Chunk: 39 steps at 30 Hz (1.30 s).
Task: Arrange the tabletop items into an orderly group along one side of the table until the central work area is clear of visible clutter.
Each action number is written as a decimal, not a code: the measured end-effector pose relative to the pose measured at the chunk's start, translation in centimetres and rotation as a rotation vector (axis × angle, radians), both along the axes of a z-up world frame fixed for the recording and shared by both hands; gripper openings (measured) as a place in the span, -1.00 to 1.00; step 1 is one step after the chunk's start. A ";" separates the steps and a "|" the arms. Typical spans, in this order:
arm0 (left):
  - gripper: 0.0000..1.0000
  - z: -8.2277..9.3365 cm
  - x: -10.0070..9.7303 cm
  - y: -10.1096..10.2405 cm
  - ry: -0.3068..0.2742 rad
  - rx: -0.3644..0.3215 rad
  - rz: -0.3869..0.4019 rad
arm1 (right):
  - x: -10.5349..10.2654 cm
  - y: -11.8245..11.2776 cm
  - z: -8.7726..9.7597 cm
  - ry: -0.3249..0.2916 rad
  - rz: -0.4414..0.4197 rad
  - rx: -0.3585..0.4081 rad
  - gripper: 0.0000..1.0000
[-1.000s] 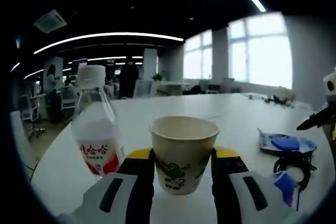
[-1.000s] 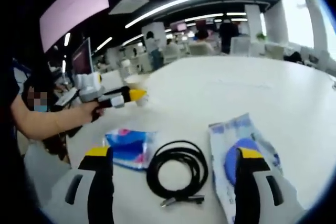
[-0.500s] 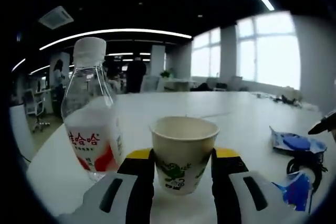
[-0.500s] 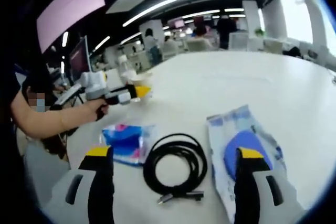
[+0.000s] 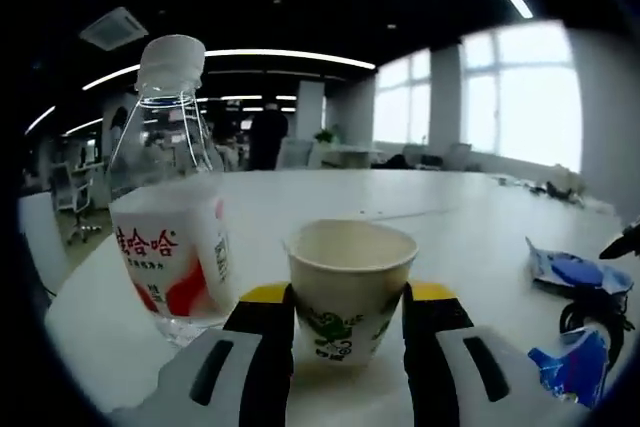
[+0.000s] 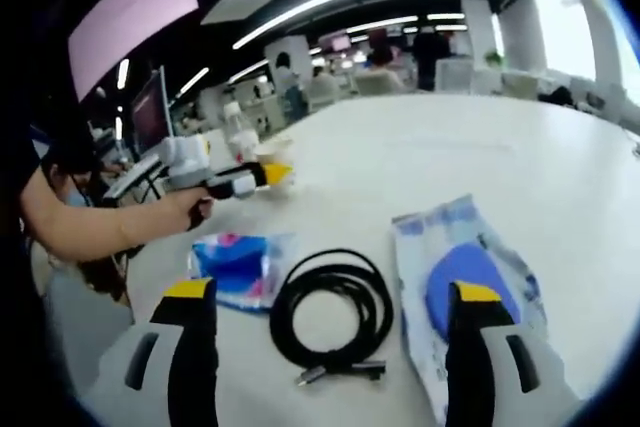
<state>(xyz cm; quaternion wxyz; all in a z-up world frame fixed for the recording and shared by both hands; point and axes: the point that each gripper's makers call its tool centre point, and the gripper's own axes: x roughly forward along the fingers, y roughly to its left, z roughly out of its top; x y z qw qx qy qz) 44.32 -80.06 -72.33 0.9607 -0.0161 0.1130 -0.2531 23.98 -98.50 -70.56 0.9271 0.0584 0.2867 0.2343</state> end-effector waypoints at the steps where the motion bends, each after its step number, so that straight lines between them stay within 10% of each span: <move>1: -0.20 0.0 0.0 -0.1 0.006 -0.007 0.006 | 0.0 0.0 0.0 -0.002 0.001 -0.001 0.88; 18: -0.15 -0.2 -0.5 -0.2 0.057 -0.047 0.010 | 0.0 -0.2 -0.1 0.006 -0.013 0.003 0.88; 39: 0.51 0.9 -2.2 -0.2 0.089 -0.050 -0.023 | 0.6 -0.5 0.5 -0.034 -0.024 -0.015 0.91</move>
